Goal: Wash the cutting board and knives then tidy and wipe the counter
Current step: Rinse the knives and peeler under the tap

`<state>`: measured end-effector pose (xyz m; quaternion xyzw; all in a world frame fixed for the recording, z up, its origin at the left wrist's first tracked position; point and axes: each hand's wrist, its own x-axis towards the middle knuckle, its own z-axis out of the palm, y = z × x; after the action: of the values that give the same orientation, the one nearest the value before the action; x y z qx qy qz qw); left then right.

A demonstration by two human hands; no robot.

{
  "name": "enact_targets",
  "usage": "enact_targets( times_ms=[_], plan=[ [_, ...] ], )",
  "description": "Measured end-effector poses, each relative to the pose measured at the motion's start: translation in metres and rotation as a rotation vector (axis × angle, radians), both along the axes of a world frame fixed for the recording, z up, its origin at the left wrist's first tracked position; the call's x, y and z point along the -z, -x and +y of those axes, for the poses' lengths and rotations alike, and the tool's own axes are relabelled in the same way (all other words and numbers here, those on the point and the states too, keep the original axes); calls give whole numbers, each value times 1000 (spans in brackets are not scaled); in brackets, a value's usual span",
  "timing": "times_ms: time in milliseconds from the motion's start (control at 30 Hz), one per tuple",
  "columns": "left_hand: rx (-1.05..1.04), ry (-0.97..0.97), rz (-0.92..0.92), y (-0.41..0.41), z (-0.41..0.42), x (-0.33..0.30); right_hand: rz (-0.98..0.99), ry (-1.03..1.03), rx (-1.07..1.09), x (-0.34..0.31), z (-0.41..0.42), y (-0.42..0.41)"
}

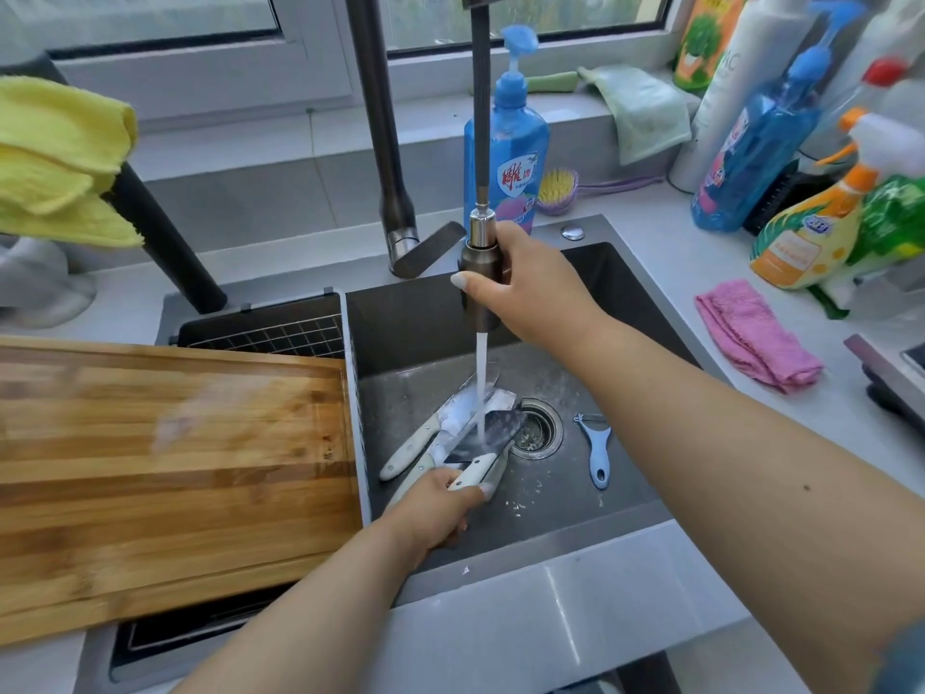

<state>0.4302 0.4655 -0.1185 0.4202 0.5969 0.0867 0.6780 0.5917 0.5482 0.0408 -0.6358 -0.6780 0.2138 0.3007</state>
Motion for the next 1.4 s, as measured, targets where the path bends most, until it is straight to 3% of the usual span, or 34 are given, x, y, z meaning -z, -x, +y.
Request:
enact_targets(
  times_ms=[267,500,667,1400],
  plan=[
    [-9,-131,231,4,1,6,5,-13,28,1,0,-5],
    [-263,69,30,-2,5,-8,39,8,16,0,5,1],
    [-375,71,-28,-1,6,-8,100,12,-25,4,4,8],
    [-339,-7,-44,1,4,-23,65,-14,32,7,21,6]
  ],
)
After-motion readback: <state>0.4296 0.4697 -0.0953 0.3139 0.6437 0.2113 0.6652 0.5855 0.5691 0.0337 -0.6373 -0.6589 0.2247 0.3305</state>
